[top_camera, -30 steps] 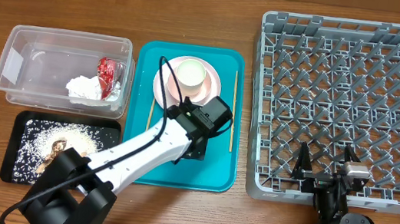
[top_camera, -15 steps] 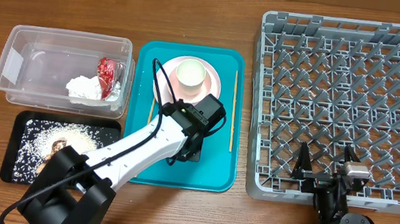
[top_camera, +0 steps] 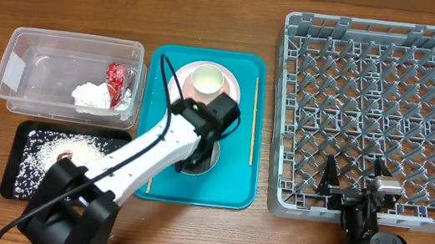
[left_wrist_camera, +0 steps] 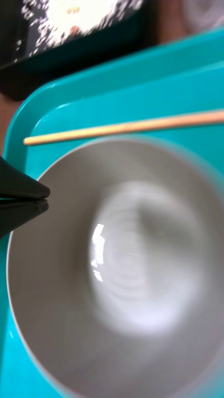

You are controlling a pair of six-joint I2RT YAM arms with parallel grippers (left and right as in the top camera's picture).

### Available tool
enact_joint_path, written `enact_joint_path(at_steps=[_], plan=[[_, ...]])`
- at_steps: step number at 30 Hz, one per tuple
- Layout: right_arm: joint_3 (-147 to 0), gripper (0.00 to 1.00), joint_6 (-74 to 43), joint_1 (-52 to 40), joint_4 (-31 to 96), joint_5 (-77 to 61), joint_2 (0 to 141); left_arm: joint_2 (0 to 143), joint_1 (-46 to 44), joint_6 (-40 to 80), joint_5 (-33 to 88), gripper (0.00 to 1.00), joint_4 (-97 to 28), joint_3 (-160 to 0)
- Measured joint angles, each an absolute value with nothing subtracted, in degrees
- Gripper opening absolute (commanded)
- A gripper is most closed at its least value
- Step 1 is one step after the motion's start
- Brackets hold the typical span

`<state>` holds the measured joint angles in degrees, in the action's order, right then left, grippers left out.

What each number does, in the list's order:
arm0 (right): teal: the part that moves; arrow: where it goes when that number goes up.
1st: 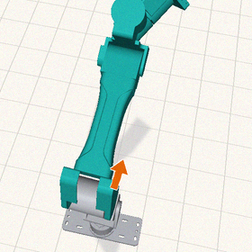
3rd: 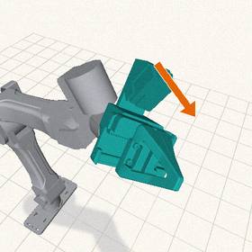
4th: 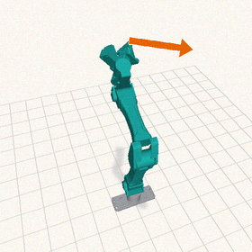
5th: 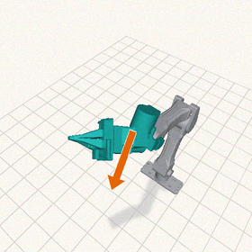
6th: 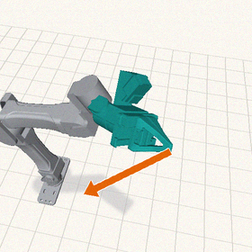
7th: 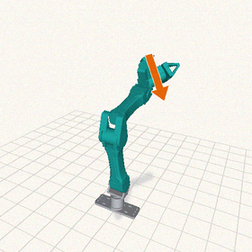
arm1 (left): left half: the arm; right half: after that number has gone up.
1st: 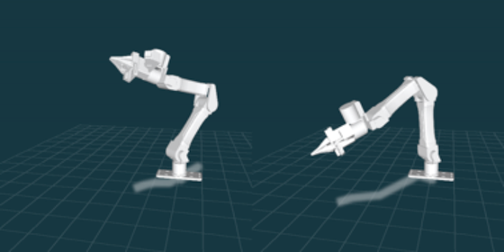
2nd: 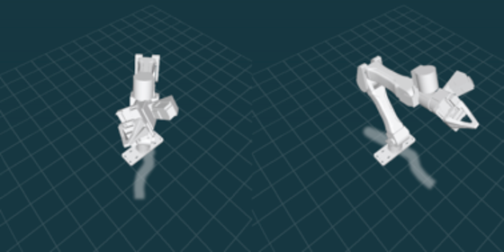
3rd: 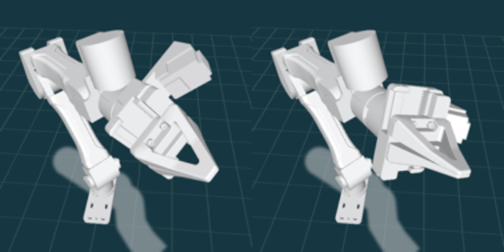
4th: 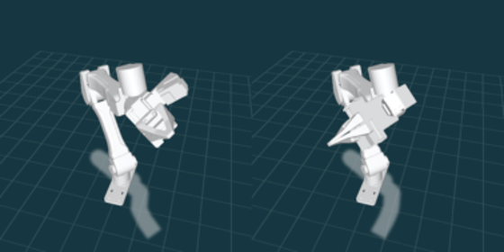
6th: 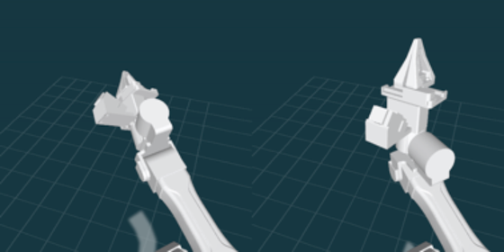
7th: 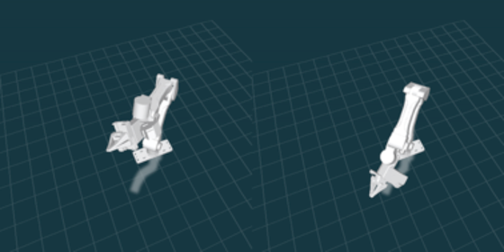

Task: Sort waste into correct bins and load items into the dishwasher

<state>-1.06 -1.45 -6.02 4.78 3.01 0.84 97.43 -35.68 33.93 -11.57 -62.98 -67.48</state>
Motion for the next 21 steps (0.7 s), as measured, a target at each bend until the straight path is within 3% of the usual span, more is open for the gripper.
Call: enact_joint_path(at_steps=[3, 9, 21], plan=[[-1.1, 1.0, -1.5, -6.0, 4.8, 3.0, 0.8, 97.6, -34.2, 33.9, -13.0, 0.06, -67.1, -73.0], [-1.1, 1.0, -1.5, -6.0, 4.8, 3.0, 0.8, 97.6, -30.4, 33.6, -14.0, 0.29, -68.6, -79.4], [-1.1, 1.0, -1.5, -6.0, 4.8, 3.0, 0.8, 97.6, -18.2, 33.1, -7.6, 0.24, -68.8, -79.7]])
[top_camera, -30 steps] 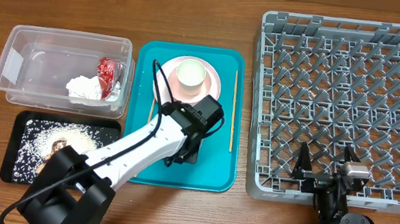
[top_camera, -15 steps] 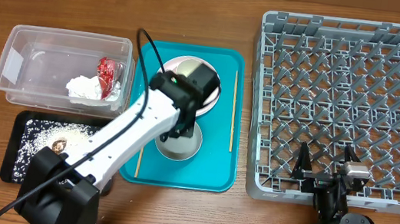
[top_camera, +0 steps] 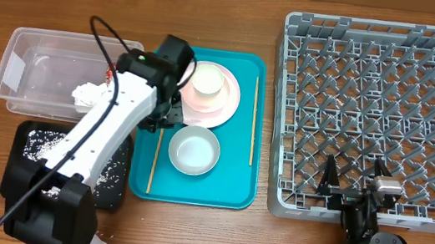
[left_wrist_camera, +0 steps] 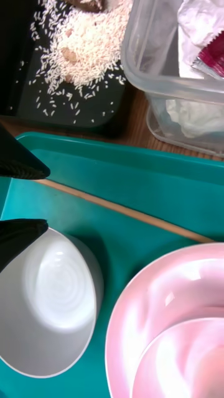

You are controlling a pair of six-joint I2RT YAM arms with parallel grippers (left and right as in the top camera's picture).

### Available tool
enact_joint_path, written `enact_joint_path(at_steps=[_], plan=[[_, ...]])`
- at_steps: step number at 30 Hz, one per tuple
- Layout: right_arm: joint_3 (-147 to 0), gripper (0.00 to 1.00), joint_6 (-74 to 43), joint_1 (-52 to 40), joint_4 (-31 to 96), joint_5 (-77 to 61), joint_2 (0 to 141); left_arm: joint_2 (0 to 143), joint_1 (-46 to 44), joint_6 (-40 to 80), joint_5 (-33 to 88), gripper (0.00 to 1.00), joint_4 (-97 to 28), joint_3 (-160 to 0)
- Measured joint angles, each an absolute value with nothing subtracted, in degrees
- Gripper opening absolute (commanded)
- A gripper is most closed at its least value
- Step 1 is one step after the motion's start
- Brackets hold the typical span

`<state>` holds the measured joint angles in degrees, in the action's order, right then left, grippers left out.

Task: Sort waste into correct bins and load items into the dishwasher

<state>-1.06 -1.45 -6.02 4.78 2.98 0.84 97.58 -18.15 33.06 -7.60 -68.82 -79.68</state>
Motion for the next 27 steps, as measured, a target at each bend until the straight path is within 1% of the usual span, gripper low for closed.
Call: enact_joint_path(at_steps=[7, 14, 22, 27], plan=[[-1.1, 1.0, -1.5, -6.0, 4.8, 3.0, 0.8, 97.6, -17.5, 33.1, -5.5, 0.17, -68.6, -79.7], [-1.1, 1.0, -1.4, -6.0, 4.7, 3.0, 0.8, 97.6, -17.5, 33.1, -4.9, 0.05, -65.6, -79.7], [-1.1, 1.0, -0.6, -6.0, -0.1, 1.8, 0.8, 97.6, -17.5, 33.1, -4.9, 0.04, -60.5, -79.7], [-5.9, 1.0, -1.1, -6.0, 9.2, 0.9, 2.1, 97.6, -17.5, 33.1, -4.9, 0.04, -57.9, -79.7]])
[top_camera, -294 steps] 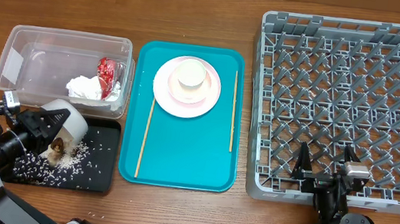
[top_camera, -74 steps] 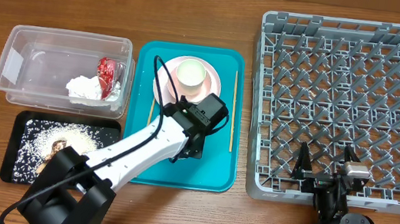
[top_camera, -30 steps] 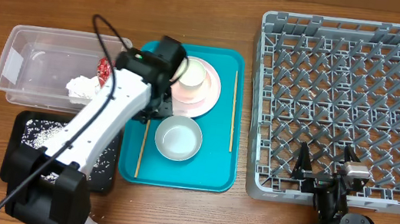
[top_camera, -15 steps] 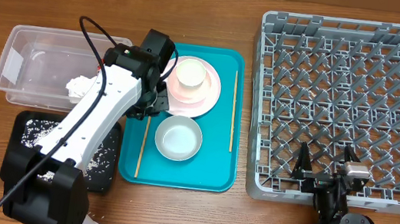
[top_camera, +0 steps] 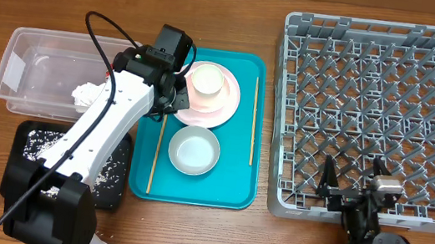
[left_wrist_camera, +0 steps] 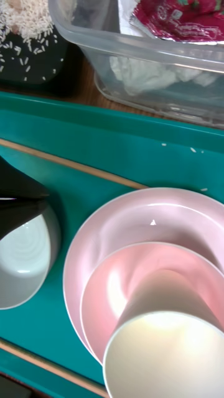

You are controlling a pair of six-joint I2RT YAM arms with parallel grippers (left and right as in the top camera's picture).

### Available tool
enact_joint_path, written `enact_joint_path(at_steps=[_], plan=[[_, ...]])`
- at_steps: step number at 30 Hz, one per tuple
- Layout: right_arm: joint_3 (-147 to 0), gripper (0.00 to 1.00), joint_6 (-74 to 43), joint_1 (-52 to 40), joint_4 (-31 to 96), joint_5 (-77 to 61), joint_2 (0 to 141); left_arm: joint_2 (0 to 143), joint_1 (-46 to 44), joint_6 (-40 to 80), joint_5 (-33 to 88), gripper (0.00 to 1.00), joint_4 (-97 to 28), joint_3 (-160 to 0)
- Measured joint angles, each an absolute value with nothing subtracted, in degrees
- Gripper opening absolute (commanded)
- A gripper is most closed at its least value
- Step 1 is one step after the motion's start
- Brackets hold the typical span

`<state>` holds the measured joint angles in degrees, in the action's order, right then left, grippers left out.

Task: Sort waste into correct bins and load items into the dishwasher

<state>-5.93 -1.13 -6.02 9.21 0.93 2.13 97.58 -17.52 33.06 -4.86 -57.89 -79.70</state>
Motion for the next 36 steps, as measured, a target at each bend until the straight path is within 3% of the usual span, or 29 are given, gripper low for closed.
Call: enact_joint_path(at_steps=[9, 16, 21, 22, 23, 26, 29, 36], plan=[[-42.1, 0.99, -7.1, -6.0, 28.4, -1.5, 23.0, 96.1, -17.1, 33.1, -6.7, 0.04, -56.6, -79.7], [-68.3, 1.0, -9.7, -6.0, 49.3, -14.3, 50.2, 84.3, -10.7, 33.1, -3.3, 0.04, -57.1, -79.9], [-76.6, 1.0, -10.5, -6.0, 50.4, -29.8, 61.8, 75.7, -6.7, 32.8, 3.4, 0.04, -62.0, -80.6], [-76.9, 0.93, -10.5, -6.0, 50.4, -33.1, 63.0, 74.8, -6.7, 32.7, 4.4, 0.04, -63.6, -80.6], [-76.9, 0.74, -10.3, -6.0, 50.2, -37.3, 64.6, 74.3, -6.7, 32.4, 5.7, 0.04, -66.0, -80.8], [-77.0, 0.41, -11.1, -6.2, 51.1, -43.2, 67.4, 74.1, -6.7, 31.3, 7.5, 0.04, -70.8, -80.8], [-77.1, 0.13, -12.1, -8.4, 53.5, -45.9, 70.8, 74.4, -6.7, 29.8, 8.4, 0.04, -73.1, -80.8], [-77.0, 0.04, -13.6, -22.0, 53.5, -36.7, 77.2, 74.4, -6.8, 28.5, 10.2, 0.04, -72.7, -80.8]])
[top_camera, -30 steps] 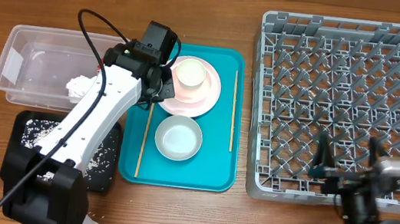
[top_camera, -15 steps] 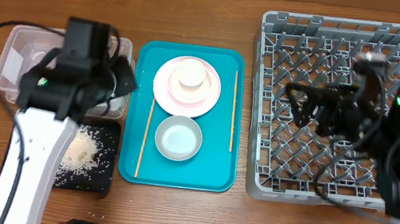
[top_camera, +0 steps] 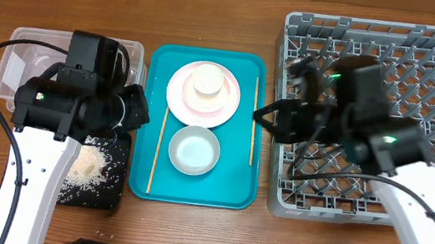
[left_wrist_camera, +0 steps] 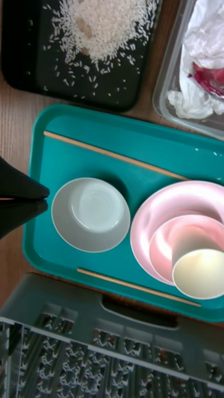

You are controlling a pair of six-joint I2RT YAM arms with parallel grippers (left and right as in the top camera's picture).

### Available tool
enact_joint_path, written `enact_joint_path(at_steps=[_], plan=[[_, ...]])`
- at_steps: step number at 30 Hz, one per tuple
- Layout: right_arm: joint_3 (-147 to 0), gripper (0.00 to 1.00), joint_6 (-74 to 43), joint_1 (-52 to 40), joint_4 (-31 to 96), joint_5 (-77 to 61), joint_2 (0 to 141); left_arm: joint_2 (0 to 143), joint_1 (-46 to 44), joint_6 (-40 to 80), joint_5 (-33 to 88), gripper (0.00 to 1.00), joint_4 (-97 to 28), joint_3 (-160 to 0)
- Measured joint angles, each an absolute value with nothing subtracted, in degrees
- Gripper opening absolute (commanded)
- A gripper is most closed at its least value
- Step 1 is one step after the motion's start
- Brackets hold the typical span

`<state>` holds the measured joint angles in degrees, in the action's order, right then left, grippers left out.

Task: Sort waste into correct bins and load items into the dishwasher
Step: 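Grasp white cup on pink plate with left gripper and lift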

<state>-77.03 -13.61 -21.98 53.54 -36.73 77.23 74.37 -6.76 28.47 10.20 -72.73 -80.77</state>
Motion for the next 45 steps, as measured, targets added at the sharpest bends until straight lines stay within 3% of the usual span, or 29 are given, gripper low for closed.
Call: enact_joint_path(at_steps=[1, 5, 8, 20, 32, 41, 45], plan=[[-77.0, 0.04, -14.5, -23.7, 53.5, -34.1, 78.0, 74.4, -6.8, 28.4, 10.4, 0.05, -72.3, -80.8], [-77.0, 0.22, -17.7, -26.7, 53.4, -24.4, 80.3, 74.8, -6.8, 28.5, 11.1, 0.32, -67.2, -80.8], [-77.0, 0.27, -18.4, -26.3, 53.2, -21.1, 80.5, 76.3, -7.4, 28.8, 11.4, 0.4, -62.4, -80.8], [-77.0, 0.28, -19.4, -25.1, 56.8, -14.6, 80.5, 93.2, -11.3, 31.8, 10.9, 0.34, -46.3, -80.8], [-77.0, 0.33, -19.4, -25.2, 57.1, -8.7, 80.5, 106.5, -15.6, 33.1, 10.9, 0.34, -37.9, -80.7], [-77.0, 0.34, -19.5, -25.1, 57.7, -7.9, 80.5, 108.2, -16.5, 33.2, 9.8, 0.26, -38.1, -80.7], [-77.0, 0.34, -19.5, -25.2, 57.8, -7.9, 80.5, 108.2, -16.5, 33.4, 9.3, 0.16, -38.7, -80.7]])
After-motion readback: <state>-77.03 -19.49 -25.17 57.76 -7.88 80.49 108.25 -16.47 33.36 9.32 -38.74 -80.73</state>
